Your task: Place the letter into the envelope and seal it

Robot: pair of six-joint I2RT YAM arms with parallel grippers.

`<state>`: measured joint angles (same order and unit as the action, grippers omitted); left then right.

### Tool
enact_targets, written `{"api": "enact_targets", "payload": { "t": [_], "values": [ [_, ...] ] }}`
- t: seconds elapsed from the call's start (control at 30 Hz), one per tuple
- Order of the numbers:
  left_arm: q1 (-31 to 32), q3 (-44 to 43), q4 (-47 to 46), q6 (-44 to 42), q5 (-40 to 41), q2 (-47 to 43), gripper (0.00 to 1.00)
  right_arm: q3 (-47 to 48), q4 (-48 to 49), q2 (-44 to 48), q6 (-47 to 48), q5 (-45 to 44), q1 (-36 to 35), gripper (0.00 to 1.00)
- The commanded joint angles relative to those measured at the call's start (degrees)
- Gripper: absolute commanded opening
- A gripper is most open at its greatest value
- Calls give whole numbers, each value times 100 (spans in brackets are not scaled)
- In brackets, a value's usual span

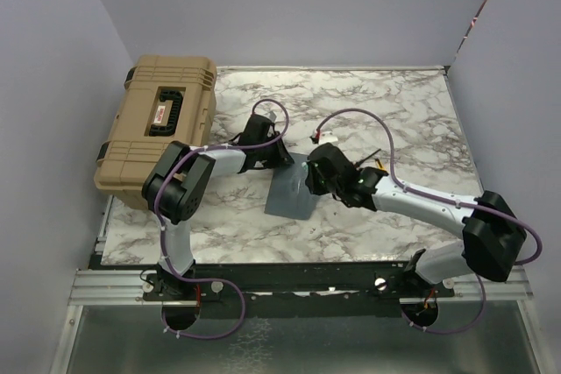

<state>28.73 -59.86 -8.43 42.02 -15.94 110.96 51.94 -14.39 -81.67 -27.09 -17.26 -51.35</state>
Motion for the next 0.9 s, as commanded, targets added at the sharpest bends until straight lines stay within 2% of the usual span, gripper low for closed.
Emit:
{"api": "enact_targets", "payload": {
  "t": [0.0,0.07,0.17,0.37,0.57,0.7,0.8,0.87],
  "values": [
    [-17,-6,1175,-443,-163,-143,34,-292,-551,230,-572,-345,386,0],
    [-12,-134,1191,-464,-404,-328,45,-432,-744,367,-884,-573,578,0],
    [-20,-307,1231,-505,-679,-593,54,-613,-1163,550,-1405,-1009,821,0],
    [-20,-471,1340,-563,-807,-1095,61,-806,-1787,541,-2138,-1808,1070,0],
    [-25,-408,1511,-524,-805,-1488,62,-562,-1796,-297,-2241,-2162,1282,0],
    [-21,-298,1755,-668,-517,-1789,66,-406,-1482,-824,-2123,-2187,1434,0],
    [-44,-196,1906,-746,-318,-2006,68,-317,-1346,-1101,-2032,-2169,1466,7],
    [-50,-117,1950,-764,-296,-2117,70,-265,-1370,-1204,-1995,-2149,1469,21]
  ]
}}
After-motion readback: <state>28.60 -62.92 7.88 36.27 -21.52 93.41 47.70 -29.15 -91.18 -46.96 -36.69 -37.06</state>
